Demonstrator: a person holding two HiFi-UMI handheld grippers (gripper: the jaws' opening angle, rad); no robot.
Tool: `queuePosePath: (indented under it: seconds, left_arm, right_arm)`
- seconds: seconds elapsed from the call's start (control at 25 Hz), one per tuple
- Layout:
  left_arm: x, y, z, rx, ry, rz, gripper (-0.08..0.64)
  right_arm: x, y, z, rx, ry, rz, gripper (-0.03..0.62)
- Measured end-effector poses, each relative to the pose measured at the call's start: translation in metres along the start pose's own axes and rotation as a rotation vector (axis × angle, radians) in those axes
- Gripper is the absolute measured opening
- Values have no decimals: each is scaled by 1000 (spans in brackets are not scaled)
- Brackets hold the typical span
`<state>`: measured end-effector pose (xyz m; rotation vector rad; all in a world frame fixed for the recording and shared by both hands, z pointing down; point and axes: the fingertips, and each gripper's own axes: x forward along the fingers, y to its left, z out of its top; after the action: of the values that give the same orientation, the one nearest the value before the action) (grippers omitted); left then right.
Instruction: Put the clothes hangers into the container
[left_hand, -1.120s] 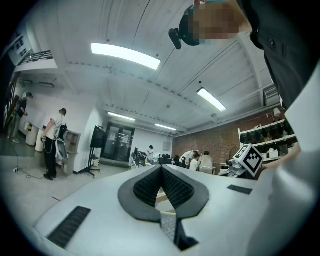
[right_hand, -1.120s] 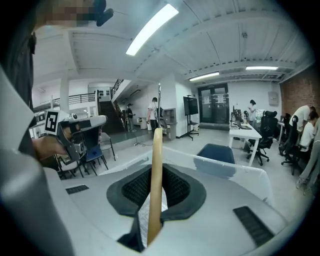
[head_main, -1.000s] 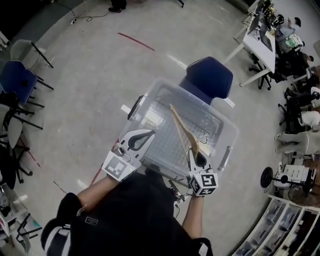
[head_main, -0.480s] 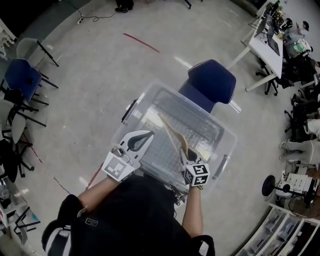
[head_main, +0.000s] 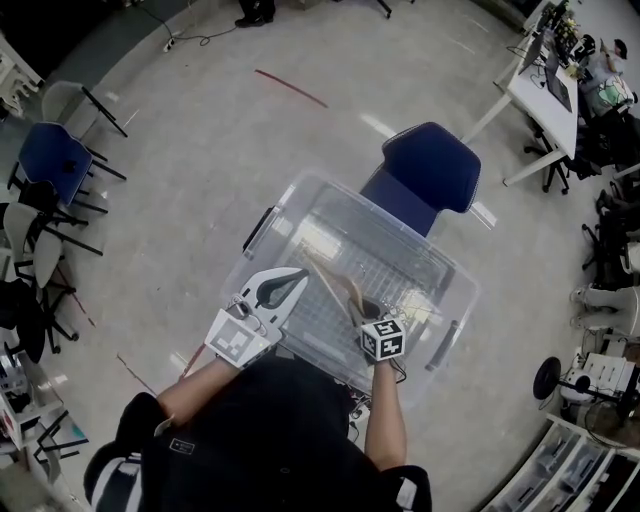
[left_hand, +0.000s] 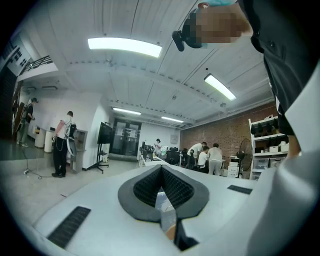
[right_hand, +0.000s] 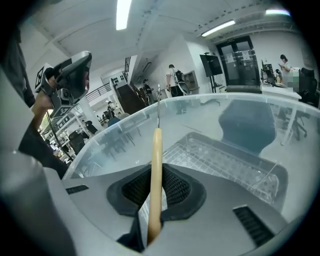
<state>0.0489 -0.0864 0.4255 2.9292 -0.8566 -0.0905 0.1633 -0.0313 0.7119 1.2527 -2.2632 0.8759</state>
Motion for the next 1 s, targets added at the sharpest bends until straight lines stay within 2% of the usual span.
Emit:
queuePosePath:
  seconds: [0.32,0.52,0.68,1.0]
  left_arm:
    - [13,5,-6,-7,18,5,25]
    - [17,12,-11,-16,40,10,25]
    - [20,14,-17,-26,61,12,25]
    - [26,22,-25,-40,80,10,25]
  right_arm:
    - [37,-9,-46,17,110,91,69]
    - [55,-16,-59,68,131,135,71]
    - [70,-27,-80,57,205,136,71]
    - [96,-47,-87,66,236,100,74]
